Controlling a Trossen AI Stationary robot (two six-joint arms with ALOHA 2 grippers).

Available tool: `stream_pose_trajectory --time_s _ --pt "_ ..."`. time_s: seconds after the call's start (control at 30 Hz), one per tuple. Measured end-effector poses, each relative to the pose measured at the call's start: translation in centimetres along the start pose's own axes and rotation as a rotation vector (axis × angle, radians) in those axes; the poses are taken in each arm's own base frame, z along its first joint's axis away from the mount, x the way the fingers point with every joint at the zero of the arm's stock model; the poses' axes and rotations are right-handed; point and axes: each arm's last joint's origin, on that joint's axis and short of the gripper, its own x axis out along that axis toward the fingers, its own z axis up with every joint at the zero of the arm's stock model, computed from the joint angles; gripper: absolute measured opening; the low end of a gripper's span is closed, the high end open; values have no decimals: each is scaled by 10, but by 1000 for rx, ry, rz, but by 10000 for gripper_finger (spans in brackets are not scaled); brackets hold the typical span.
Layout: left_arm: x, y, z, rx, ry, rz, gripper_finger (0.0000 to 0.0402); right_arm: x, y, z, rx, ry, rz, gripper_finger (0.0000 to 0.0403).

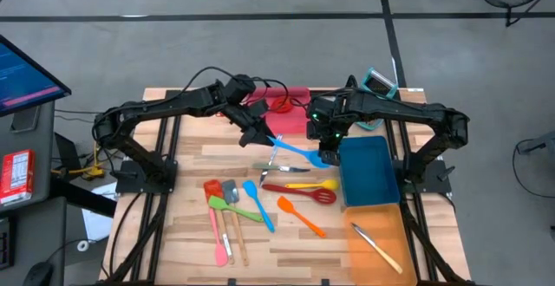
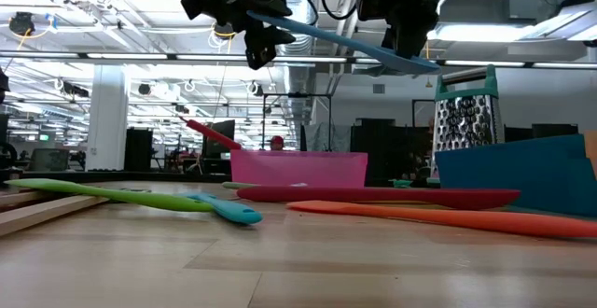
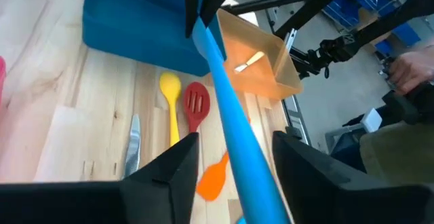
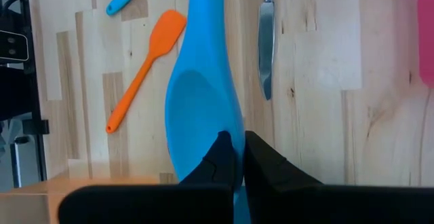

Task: Pick & Place Kitchen Items
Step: Put the blue serving spoon into the red bin

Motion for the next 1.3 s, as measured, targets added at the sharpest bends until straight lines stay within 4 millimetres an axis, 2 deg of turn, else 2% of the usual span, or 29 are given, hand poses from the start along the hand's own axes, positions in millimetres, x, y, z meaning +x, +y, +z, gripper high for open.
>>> stream_pose_trajectory --time_s 0.23,0.63,0.9,1.17,1.3 --pt "0 1 -2 -8 12 19 128 0 0 0 0 -2 -2 1" --pt "0 2 -1 -11 1 51 96 0 0 1 7 -5 -6 1" --pt "0 2 0 -58 -3 53 36 0 -1 1 20 -7 -7 2" --pt "0 2 0 -81 -4 53 35 0 0 1 18 -10 -7 10" --pt "0 2 0 -78 -6 53 34 0 0 2 14 -23 -5 47"
